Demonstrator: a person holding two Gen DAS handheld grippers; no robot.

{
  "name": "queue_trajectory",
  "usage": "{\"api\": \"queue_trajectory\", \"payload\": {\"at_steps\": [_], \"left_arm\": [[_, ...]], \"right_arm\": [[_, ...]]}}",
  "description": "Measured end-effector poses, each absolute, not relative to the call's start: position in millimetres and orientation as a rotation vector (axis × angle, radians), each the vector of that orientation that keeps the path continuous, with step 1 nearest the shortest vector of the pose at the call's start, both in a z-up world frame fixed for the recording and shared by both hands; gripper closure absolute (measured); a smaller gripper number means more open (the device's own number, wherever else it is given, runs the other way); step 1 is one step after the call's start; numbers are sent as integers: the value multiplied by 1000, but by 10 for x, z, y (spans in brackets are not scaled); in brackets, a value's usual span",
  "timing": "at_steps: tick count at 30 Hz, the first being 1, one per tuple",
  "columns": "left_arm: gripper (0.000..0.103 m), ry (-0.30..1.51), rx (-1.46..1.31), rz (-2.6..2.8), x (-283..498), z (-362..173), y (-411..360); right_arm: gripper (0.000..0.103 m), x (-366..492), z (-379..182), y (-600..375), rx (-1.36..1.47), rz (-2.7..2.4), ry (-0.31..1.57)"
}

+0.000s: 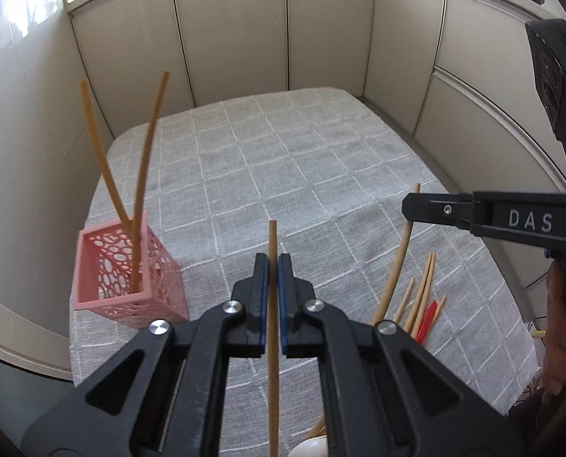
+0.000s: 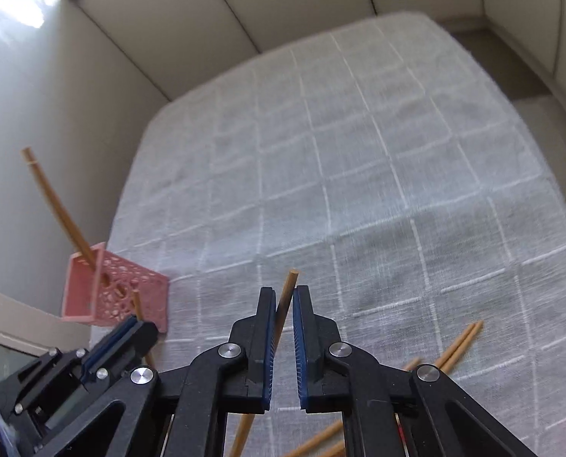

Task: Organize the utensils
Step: 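Carry both chopsticks to the pink basket and lower them in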

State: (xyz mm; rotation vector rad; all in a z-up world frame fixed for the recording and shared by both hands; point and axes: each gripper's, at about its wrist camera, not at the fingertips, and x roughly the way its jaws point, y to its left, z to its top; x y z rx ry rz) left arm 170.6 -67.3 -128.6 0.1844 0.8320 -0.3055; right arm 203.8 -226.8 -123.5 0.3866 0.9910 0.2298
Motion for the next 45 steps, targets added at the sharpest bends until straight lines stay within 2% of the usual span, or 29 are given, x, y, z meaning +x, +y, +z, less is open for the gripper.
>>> {"api": "queue_trajectory", "payload": {"at_steps": [13,23,30,45], "left_arm": [[98,532,62,-258,1292,-289,-63],[97,341,-70,-171,1215,178,438],[97,314,-83,-95,1347,97,529],[98,477,-13,-69,1919,-532,520]], "right_arm": [[98,1605,-62,-2357,252,256,659],[98,1535,395,-2106,262,327,533],[98,1485,591,-1905,291,384,457],[98,1791,492,-1302,285,465,368]]}}
